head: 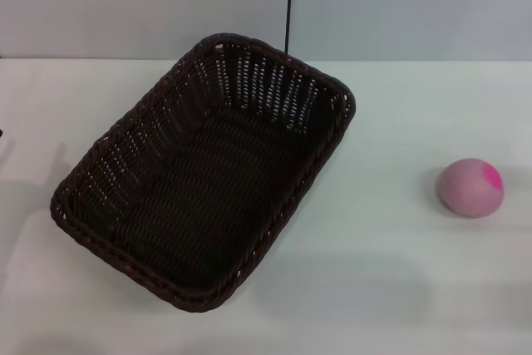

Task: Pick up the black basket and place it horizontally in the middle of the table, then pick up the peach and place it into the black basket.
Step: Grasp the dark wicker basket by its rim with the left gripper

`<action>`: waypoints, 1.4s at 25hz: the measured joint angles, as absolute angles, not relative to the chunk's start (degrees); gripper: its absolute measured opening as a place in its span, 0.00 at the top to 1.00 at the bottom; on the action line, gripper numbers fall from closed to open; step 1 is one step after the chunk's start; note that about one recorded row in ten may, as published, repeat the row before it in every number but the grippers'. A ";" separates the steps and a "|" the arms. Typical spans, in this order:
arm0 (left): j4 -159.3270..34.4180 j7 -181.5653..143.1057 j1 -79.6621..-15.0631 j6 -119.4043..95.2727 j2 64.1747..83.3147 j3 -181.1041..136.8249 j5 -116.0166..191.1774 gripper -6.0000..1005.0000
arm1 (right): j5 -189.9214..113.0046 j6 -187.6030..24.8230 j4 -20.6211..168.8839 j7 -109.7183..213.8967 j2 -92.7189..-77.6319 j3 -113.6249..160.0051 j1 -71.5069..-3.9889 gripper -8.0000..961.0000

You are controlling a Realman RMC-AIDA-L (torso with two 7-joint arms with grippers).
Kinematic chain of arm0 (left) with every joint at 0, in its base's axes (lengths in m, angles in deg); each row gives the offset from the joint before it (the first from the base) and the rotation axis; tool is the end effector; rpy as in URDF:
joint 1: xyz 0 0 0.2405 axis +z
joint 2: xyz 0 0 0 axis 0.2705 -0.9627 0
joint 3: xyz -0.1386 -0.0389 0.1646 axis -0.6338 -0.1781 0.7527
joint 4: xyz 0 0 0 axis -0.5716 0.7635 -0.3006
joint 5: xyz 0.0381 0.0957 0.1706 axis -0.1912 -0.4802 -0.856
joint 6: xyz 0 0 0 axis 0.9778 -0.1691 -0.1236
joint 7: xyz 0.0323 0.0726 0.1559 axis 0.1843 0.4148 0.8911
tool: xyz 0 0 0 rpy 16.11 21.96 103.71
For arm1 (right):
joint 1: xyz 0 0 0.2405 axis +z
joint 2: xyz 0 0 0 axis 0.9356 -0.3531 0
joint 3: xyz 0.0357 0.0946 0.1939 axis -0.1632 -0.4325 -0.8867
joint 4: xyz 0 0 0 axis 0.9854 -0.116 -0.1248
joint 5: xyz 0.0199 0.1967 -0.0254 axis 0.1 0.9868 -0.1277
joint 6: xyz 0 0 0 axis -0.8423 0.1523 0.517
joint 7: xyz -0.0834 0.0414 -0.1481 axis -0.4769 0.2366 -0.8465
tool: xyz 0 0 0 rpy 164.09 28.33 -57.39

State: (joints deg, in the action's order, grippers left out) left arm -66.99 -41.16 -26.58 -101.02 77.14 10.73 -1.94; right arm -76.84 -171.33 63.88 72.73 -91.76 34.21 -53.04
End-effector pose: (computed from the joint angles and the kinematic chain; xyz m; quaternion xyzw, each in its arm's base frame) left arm -0.3141 0.2315 0.0451 -0.6493 -0.2247 -0.4043 0.6037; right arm 0.3105 0.2543 0.0739 -0.5304 0.2369 0.4600 0.6715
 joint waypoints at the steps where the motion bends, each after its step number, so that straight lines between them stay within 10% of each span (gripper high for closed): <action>1: -66.82 -41.15 -26.48 -101.07 77.12 10.72 -1.95 0.22 | -76.84 -171.27 63.88 72.75 -91.76 34.21 -53.05 0.26; 11: -65.15 -43.97 -26.54 -102.07 76.94 11.37 -2.22 0.24 | -76.84 -170.07 63.17 72.92 -91.82 34.21 -53.22 0.26; 23: -16.80 -91.54 -18.77 -91.33 73.63 23.02 -18.88 0.26 | -76.60 -170.79 63.56 72.92 -91.68 33.69 -53.65 0.26; 35: 20.35 -134.45 -27.49 -93.25 76.78 21.11 -62.44 0.28 | -76.50 -171.55 63.73 72.92 -91.64 33.67 -54.19 0.26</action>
State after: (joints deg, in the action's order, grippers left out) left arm 20.35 -134.45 -27.49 -93.25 76.78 21.11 -62.44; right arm -76.50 -171.55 63.73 72.92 -91.64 33.67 -54.19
